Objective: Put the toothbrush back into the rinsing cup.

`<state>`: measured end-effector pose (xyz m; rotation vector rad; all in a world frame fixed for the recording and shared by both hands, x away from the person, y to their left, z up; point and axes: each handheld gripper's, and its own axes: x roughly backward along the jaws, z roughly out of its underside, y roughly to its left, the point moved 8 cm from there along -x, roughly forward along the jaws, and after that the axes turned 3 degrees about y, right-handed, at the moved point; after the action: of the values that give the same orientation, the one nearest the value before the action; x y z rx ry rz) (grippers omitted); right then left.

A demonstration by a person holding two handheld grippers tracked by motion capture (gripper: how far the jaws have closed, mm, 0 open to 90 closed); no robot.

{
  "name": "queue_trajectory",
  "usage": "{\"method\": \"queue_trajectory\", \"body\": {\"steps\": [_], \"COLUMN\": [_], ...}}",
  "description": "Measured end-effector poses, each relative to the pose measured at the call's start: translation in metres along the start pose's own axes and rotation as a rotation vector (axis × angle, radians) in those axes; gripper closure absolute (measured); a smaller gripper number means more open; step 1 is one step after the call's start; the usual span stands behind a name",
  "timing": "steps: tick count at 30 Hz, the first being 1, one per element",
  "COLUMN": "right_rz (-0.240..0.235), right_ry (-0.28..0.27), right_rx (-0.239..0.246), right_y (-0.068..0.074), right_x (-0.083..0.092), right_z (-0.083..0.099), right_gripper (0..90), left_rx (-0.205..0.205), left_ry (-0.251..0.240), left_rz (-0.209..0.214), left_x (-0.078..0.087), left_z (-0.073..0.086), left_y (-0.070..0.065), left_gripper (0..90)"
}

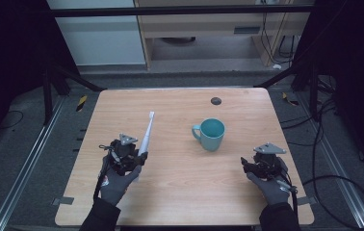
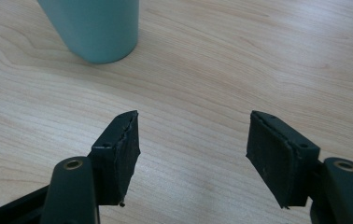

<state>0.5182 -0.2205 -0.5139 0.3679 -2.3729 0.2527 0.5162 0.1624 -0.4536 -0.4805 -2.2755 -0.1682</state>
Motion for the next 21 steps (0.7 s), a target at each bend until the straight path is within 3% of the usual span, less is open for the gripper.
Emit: {"method": "queue_trajectory", "body": {"steps": [12, 21], "right_rz": [0.020, 0.024], "right_ry": [-0.021, -0.028], "right_rx": [0.006, 0.002], "right_y": [-0.003, -0.004], "right_x": [0.001, 0.001], "right_z": [0.000, -0.001], "right_gripper": [34.6, 34.8], "left_rx": [0.019, 0.021], "left_ry": [-0.234, -0.344], "left_rz": [-0.035, -0.065], "left_x": [0.001, -0.003], "left_z": [-0.056, -0.086], "left_y": [-0.015, -0.027], "left_gripper": [66.0, 66.0]}}
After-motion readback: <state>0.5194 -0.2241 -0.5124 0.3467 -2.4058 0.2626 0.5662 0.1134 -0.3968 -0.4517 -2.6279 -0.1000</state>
